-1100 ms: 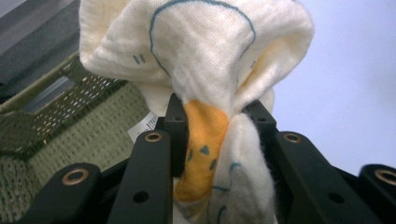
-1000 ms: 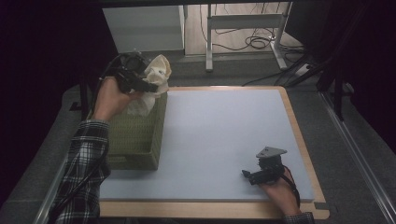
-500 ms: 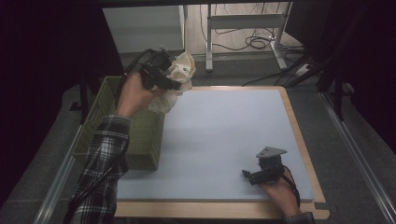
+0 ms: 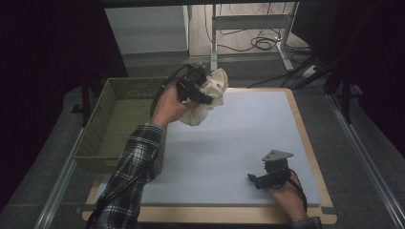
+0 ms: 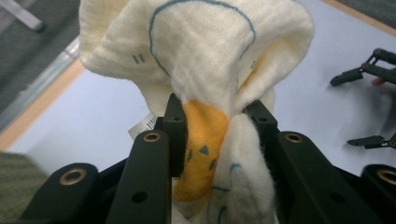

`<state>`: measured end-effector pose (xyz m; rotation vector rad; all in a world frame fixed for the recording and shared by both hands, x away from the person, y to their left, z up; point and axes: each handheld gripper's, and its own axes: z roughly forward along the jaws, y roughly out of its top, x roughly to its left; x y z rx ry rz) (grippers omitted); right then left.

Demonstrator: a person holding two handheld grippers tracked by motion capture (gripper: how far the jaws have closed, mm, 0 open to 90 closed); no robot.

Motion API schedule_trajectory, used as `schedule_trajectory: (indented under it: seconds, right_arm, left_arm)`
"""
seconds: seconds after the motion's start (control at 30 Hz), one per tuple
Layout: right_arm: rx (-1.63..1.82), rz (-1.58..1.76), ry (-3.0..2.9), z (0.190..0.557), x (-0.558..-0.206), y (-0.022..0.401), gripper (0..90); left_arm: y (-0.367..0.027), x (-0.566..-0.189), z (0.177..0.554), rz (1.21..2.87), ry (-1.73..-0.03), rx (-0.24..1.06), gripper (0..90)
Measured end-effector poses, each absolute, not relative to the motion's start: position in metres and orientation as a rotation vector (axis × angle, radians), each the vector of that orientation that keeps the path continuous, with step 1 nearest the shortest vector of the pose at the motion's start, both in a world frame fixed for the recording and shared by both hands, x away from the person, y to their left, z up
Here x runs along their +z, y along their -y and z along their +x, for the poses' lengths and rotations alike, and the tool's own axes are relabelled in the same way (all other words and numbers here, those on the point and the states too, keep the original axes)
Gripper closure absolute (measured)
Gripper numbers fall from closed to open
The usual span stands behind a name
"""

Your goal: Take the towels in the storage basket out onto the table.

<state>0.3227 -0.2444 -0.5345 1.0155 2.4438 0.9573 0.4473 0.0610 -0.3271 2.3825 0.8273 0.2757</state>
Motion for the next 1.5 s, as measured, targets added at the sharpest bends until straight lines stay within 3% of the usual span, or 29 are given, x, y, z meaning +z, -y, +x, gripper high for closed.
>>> schedule_trajectory:
  seconds: [0.43, 0.83, 0.93, 1.1, 1.23, 1.37, 1.5]
  right_arm:
    - [0.957, 1.013, -2.441, 0.323, -0.535, 0.244, 0.0]
    - [0.959, 1.015, -2.441, 0.323, -0.535, 0.244, 0.0]
    - [0.960, 1.017, -2.441, 0.323, -0.535, 0.244, 0.0]
    - [0.960, 1.018, -2.440, 0.323, -0.535, 0.244, 0.0]
    - [0.959, 1.016, -2.442, 0.323, -0.535, 0.244, 0.0]
    - [0.958, 1.014, -2.441, 0.323, -0.535, 0.244, 0.0]
    - [0.958, 1.015, -2.440, 0.323, -0.535, 0.244, 0.0]
  left_arm:
    - [-0.028, -0.404, 0.457, 2.429, -0.802, 0.126, 67.2]
    - [0.000, -0.465, 0.456, 2.487, -0.777, 0.072, 64.7]
    - [0.004, -0.478, 0.458, 2.492, -0.783, 0.064, 56.3]
    - [0.002, -0.476, 0.457, 2.451, -0.770, 0.048, 32.0]
    - [-0.003, -0.458, 0.450, 2.423, -0.759, 0.066, 27.1]
    - [-0.011, -0.441, 0.440, 2.421, -0.735, 0.098, 29.1]
    - [-0.015, -0.433, 0.430, 2.440, -0.685, 0.102, 44.5]
